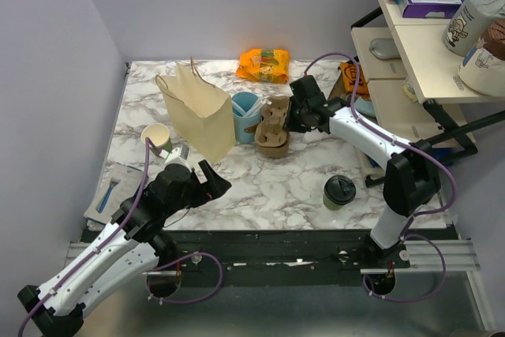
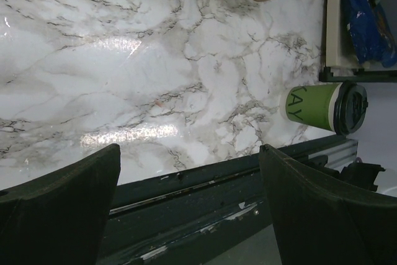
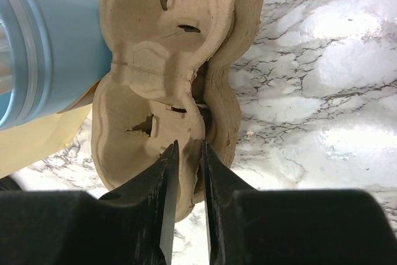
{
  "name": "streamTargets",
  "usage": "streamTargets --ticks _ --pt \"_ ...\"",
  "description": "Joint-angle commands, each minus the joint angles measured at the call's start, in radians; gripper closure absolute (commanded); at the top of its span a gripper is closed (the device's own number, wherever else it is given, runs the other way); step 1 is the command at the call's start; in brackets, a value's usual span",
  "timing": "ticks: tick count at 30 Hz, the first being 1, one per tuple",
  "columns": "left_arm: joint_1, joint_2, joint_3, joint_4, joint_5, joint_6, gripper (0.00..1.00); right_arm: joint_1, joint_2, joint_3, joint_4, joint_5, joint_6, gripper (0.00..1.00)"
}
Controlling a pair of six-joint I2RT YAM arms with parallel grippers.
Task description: Pack the takeout coffee
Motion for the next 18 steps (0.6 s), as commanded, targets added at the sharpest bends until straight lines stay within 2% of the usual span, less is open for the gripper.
streamTargets --ticks 1,4,6,18 --pt "0.001 -0.016 -0.008 -0.003 -0.003 0.002 0.01 -0.001 0.022 0.008 0.008 -0.005 0.026 0.74" --pt "0.001 -0.016 -0.006 -0.011 -0.006 0.000 0.01 -0.001 0.024 0.008 0.008 0.006 0.029 0.86" --pt "0.001 -0.019 -0.002 -0.022 -0.012 0.002 0.01 -0.003 0.022 0.006 0.005 0.018 0.032 0.99" --pt "0.001 -0.040 -0.005 -0.025 -0.012 -0.005 0.01 -0.001 -0.134 -0.020 0.020 0.052 0.037 0.99"
